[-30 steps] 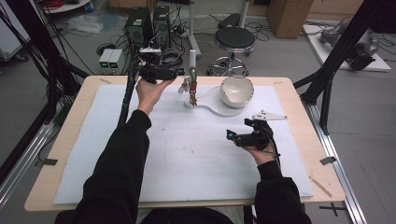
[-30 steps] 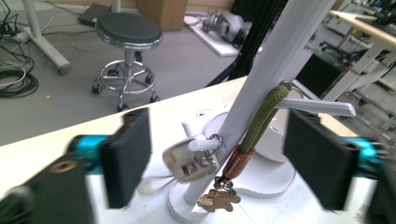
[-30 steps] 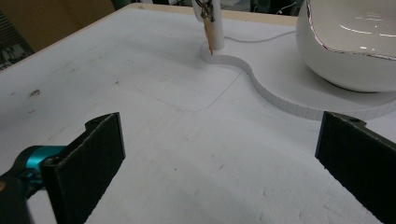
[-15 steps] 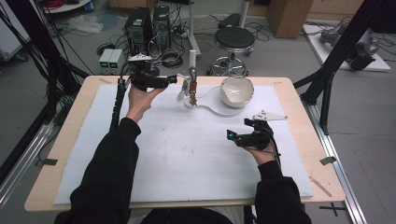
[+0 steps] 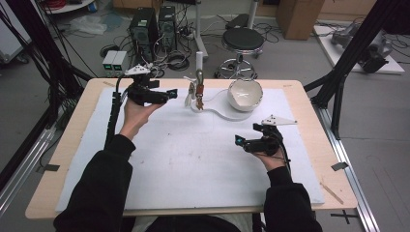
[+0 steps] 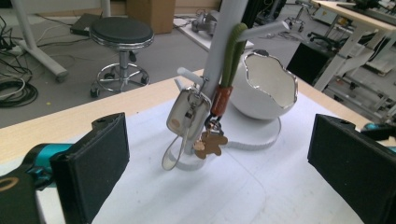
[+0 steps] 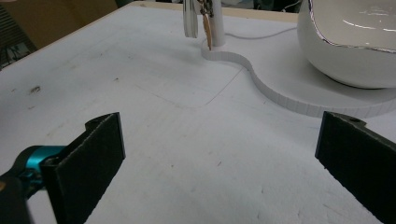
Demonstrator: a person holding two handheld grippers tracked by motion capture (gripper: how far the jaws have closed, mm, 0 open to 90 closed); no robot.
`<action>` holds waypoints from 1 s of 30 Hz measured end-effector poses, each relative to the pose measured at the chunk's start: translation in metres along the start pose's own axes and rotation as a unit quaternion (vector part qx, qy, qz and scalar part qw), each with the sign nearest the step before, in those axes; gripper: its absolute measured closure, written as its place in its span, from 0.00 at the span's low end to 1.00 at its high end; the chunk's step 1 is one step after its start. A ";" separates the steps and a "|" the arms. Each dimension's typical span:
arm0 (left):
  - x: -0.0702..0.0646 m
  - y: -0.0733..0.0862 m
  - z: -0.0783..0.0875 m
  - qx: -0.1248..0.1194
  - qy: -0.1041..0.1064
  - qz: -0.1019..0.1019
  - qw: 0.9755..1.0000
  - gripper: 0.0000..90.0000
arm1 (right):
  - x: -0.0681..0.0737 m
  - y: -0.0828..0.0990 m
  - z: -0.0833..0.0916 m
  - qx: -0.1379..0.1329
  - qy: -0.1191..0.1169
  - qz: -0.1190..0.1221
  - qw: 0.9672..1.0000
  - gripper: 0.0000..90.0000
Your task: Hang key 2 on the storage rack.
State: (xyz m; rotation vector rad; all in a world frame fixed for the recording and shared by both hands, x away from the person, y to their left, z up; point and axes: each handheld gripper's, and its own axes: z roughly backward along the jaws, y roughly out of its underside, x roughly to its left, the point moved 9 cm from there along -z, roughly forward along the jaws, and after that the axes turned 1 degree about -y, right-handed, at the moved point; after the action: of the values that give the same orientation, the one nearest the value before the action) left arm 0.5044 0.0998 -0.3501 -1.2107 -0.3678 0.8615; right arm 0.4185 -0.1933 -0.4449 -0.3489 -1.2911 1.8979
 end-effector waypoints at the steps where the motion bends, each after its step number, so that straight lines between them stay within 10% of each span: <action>1: -0.001 0.002 0.002 -0.001 0.000 -0.003 1.000 0.07 | 0.000 0.001 0.000 0.000 0.000 -0.001 1.000 0.00; 30: 0.021 0.076 0.056 0.006 -0.028 0.001 1.000 0.06 | -0.002 0.006 0.001 0.006 0.005 0.001 1.000 0.00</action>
State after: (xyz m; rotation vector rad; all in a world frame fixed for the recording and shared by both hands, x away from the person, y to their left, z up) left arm 0.4513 0.1599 -0.4045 -1.1780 -0.4075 0.8997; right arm 0.4164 -0.1965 -0.4504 -0.3518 -1.2725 1.9023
